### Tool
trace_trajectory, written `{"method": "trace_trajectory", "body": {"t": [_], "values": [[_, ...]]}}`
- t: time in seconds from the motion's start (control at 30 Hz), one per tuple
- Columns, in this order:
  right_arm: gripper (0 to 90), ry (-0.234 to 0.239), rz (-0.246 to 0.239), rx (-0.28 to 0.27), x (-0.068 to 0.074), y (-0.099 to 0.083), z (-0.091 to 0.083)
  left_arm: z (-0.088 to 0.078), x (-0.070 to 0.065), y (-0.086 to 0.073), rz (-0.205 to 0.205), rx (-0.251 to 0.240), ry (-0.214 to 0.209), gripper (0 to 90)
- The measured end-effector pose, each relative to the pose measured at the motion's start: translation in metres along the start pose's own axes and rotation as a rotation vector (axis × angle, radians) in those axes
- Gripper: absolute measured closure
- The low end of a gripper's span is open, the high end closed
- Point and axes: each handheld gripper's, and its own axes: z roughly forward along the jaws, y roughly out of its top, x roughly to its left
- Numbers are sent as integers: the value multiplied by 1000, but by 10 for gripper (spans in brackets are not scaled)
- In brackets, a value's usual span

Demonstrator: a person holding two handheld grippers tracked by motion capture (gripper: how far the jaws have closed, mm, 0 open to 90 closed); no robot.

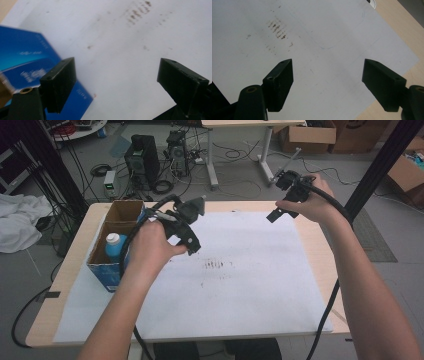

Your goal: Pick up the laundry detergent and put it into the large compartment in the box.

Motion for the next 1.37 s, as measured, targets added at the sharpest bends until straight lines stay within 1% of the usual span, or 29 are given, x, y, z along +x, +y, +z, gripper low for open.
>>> {"method": "trace_trajectory", "body": {"t": [0.07, 0.17, 0.27, 0.3, 0.53, 0.73, 1.03, 1.37], "values": [[251, 0, 0, -2, 0, 0, 0, 6, -8, 4, 24, 9, -9, 169], [251, 0, 1, -3, 0, -1, -1, 15, -19, 10, 49, 19, -27, 169], [251, -2, 1, 1, -1, -2, -1, 22, -28, 14, 72, 31, -34, 169], [251, -1, 5, 0, -1, -2, -1, 24, -31, 15, 84, 32, -34, 169], [251, -3, 5, 1, -2, -3, -1, 29, -44, 20, 114, 22, -40, 163], [251, -3, 6, 6, -1, -3, 0, 33, -47, 22, 130, 28, -37, 161], [251, -4, 7, 6, -1, -4, -1, 31, -46, 21, 119, 23, -36, 161], [251, -5, 7, 8, 0, -4, -1, 30, -45, 20, 123, 21, -34, 160]]}}
